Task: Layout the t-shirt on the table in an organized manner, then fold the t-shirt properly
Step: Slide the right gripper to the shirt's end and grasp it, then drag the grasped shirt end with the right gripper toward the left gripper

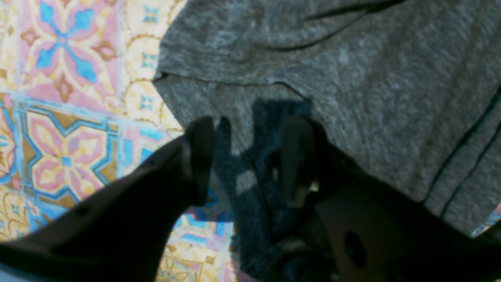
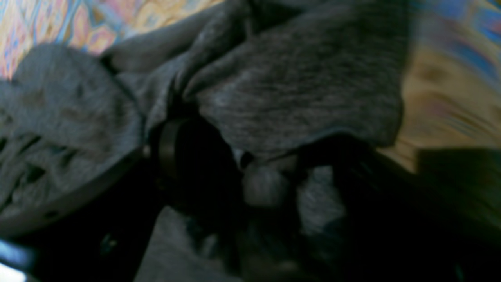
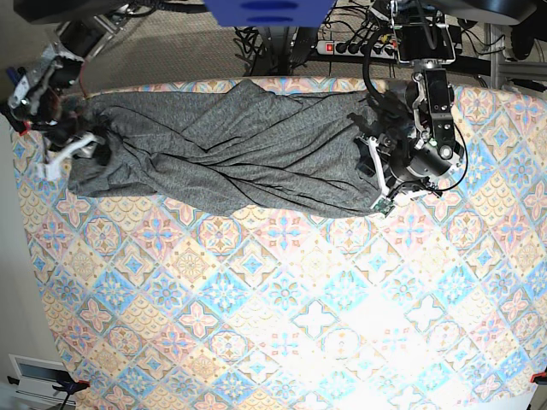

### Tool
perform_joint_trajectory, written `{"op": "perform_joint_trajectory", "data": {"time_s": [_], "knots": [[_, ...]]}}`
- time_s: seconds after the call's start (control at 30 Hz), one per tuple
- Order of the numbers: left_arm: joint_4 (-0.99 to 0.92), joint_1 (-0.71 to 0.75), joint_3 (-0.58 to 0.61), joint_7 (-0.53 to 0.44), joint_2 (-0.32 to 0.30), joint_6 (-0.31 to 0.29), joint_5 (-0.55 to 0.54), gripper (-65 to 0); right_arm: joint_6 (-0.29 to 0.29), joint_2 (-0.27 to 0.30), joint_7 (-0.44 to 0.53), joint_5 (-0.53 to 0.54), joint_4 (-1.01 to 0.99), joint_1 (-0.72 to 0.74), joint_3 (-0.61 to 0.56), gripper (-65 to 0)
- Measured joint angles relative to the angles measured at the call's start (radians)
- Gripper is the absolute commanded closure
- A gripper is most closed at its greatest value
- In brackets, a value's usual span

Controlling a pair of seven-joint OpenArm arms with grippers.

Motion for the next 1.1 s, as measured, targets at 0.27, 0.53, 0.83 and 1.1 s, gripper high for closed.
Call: {"op": "perform_joint_trajectory", "data": {"time_s": [0.27, 0.53, 0.83, 1.1], "knots": [[0.0, 0.0, 0.0, 0.0, 0.0, 0.0, -0.002, -27.8, 0.0, 0.005, -0.003, -0.01, 0.041, -0.023, -0.093, -23.6], [0.0, 0.0, 0.0, 0.0, 0.0, 0.0, -0.003, -27.7, 0.0, -0.003, -0.002, 0.002, 0.035, -0.023, -0.1, -1.4], [0.0, 0.0, 0.0, 0.0, 0.0, 0.0, -0.003, -27.7, 0.006, 0.036, 0.09, -0.029, 0.011, 0.002, -0.1, 0.0], [0.0, 0.006, 0.0, 0.0, -0.004, 0.0, -0.003, -27.6, -0.007, 0.114, 0.115, -0.266, -0.171, 0.154, 0.021, 0.0]]}}
